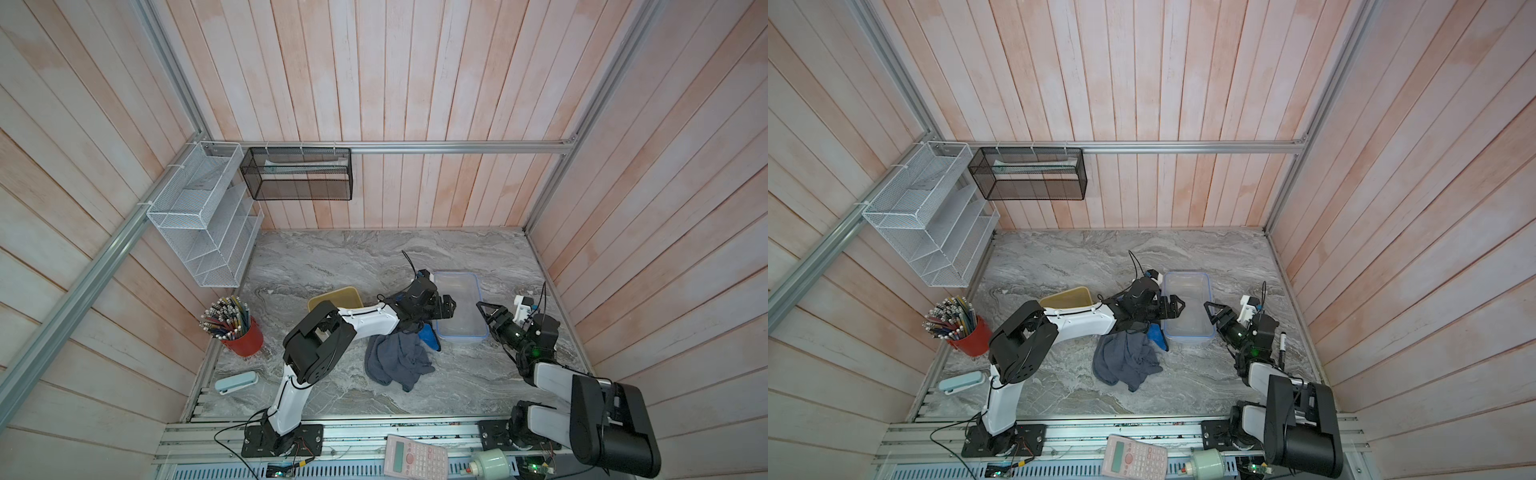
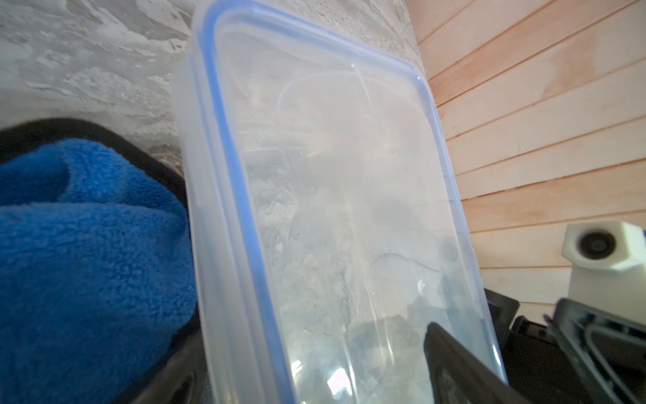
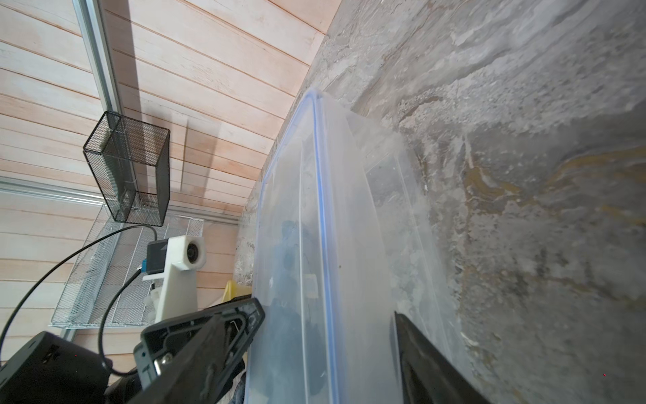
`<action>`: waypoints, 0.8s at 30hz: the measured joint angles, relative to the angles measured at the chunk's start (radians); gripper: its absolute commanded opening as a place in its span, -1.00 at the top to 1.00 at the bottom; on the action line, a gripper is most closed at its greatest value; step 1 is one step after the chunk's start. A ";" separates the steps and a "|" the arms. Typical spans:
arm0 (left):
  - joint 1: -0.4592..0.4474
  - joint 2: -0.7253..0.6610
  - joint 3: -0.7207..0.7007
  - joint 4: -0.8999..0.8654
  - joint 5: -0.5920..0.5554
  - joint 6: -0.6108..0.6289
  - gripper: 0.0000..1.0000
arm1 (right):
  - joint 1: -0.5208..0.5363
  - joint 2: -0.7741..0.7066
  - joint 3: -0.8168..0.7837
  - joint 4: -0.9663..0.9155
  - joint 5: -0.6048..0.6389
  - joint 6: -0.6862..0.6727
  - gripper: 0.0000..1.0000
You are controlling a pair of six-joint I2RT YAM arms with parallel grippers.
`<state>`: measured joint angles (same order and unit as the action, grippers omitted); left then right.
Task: Wipe the insides of the lunch boxes
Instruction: Open the fastener of the lunch box.
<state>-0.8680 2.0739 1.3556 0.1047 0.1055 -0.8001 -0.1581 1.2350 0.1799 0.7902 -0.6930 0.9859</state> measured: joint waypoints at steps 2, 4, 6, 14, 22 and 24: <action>0.016 0.000 0.002 0.000 0.000 -0.008 -0.88 | 0.009 0.021 0.009 0.025 0.000 0.018 -0.48; 0.031 0.000 0.005 0.000 -0.001 -0.011 -0.88 | 0.016 0.046 0.020 0.053 0.000 0.037 -0.48; 0.041 0.000 0.009 -0.001 -0.005 -0.014 -0.88 | 0.019 0.066 0.029 0.073 0.001 0.048 -0.52; 0.044 0.000 0.010 0.000 -0.009 -0.034 -0.87 | -0.050 0.076 0.042 0.069 0.006 0.061 -0.76; 0.014 -0.014 -0.017 0.016 -0.039 -0.051 -0.87 | -0.116 0.109 0.048 0.090 -0.051 0.054 -0.72; 0.008 -0.016 -0.019 0.019 -0.039 -0.058 -0.85 | -0.116 0.138 0.048 0.111 -0.074 0.055 -0.65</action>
<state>-0.8604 2.0583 1.3361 0.1242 0.0669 -0.8585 -0.2741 1.3735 0.2283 0.9009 -0.7670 1.0409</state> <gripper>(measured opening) 0.932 0.850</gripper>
